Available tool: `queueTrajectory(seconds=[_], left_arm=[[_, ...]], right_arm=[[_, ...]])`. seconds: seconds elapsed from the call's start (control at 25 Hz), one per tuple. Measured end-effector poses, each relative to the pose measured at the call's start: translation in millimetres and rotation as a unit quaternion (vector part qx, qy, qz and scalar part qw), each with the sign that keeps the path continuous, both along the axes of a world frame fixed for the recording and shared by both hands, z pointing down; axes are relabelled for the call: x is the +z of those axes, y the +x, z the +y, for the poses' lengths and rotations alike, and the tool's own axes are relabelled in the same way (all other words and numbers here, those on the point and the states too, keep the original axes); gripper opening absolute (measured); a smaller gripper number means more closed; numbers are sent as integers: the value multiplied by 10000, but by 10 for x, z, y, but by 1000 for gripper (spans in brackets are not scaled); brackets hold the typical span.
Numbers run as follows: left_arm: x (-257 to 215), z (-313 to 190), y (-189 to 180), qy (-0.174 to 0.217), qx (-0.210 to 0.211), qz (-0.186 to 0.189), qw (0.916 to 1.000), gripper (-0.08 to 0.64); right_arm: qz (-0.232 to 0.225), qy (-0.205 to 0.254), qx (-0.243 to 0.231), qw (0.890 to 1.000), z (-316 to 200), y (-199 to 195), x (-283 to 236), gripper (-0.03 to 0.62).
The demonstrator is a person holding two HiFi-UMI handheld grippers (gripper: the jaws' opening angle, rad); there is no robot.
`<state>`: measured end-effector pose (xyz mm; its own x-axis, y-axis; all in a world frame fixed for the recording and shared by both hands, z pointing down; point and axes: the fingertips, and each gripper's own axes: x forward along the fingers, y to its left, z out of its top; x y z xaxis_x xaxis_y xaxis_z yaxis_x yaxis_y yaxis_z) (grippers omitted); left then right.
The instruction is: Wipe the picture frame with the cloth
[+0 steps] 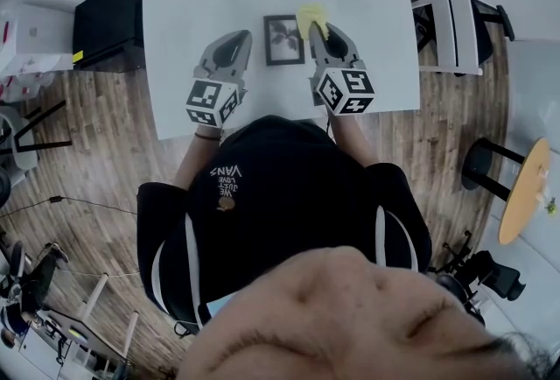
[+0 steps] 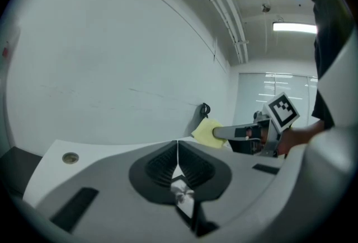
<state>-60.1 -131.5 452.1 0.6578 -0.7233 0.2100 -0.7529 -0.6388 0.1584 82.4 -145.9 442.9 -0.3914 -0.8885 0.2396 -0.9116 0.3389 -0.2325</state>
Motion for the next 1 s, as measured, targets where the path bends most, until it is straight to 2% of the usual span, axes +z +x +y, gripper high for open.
queueTrajectory(seconds=[0.56,1.0], left_arm=[[183,-251,50,-230,-10,-135,9996,17],[231,-297,45,-326,-12,-160,9993,17]], right_arm=[[47,-315,-208,9993,-464,-86,317,48],[-56,-719,-322,9969,-605,-228,616,48]])
